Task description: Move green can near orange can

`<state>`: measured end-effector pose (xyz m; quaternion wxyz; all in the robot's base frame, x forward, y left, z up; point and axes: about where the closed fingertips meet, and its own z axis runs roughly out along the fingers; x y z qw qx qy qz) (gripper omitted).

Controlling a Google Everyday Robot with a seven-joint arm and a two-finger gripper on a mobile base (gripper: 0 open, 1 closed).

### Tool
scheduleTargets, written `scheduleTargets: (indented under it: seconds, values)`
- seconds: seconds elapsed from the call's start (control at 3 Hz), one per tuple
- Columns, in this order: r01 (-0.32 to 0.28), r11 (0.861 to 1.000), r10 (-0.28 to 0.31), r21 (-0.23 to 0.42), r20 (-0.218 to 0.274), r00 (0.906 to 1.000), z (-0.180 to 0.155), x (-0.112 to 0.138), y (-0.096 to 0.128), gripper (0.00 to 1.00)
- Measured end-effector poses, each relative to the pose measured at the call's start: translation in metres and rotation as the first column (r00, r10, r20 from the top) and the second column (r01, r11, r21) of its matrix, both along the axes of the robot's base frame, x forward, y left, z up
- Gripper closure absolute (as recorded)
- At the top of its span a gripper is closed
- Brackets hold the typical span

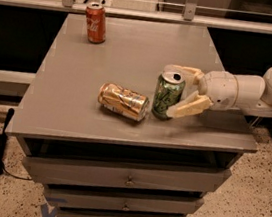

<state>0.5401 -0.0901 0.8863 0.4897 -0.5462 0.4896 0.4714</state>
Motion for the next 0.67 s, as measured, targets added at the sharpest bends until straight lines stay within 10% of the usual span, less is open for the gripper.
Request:
scheduleTargets:
  seconds: [0.67]
  values:
    - [0.165, 0.982, -0.156, -0.095, 0.097, 0.9829, 0.016, 0.02, -0.065, 0.0]
